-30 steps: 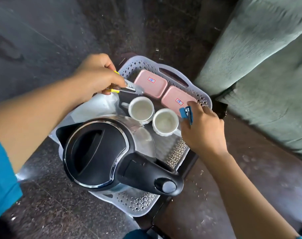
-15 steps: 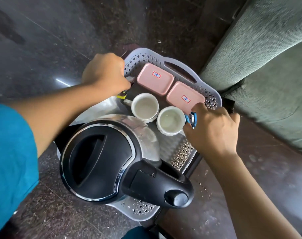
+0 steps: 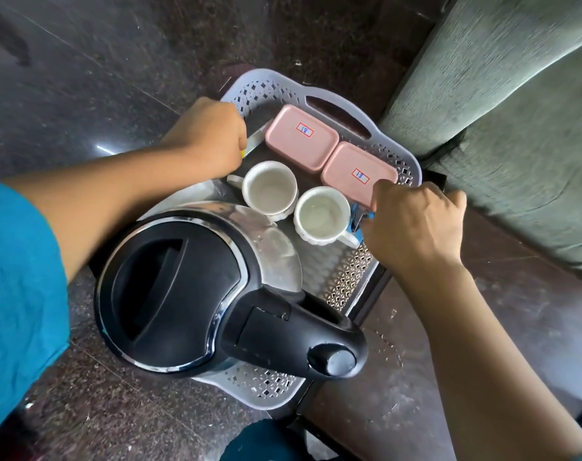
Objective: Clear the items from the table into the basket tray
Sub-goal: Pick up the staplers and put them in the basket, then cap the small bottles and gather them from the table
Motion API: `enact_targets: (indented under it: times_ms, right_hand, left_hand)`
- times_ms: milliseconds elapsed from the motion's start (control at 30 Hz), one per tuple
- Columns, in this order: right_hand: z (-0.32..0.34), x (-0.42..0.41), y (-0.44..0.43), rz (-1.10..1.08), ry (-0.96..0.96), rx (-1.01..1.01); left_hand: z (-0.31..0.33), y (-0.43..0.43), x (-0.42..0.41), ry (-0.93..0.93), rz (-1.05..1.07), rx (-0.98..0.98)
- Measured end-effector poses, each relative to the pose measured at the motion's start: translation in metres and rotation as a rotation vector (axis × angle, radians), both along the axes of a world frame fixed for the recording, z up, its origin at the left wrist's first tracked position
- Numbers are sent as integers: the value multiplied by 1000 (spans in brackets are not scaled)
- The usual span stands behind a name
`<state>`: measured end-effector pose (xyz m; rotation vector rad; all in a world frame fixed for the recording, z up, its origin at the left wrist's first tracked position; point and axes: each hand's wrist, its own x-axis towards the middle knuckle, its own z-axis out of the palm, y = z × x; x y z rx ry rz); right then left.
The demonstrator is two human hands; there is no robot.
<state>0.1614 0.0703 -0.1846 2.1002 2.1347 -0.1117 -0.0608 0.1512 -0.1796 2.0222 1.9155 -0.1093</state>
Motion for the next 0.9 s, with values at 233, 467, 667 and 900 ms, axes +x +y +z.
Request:
enact_targets:
  times_ms: [233, 467, 667, 900]
  right_hand:
    - [0, 6, -9, -12, 35, 0]
    - [14, 31, -23, -129, 344, 120]
    - [19, 69, -55, -181, 391, 179]
    - [17, 140, -142, -328, 391, 188]
  left_hand:
    - [20, 0, -1, -132, 81, 87]
    - [54, -8, 50, -284, -186, -83]
    - [80, -40, 126, -86, -551, -476]
    - [65, -123, 243, -252, -719, -498]
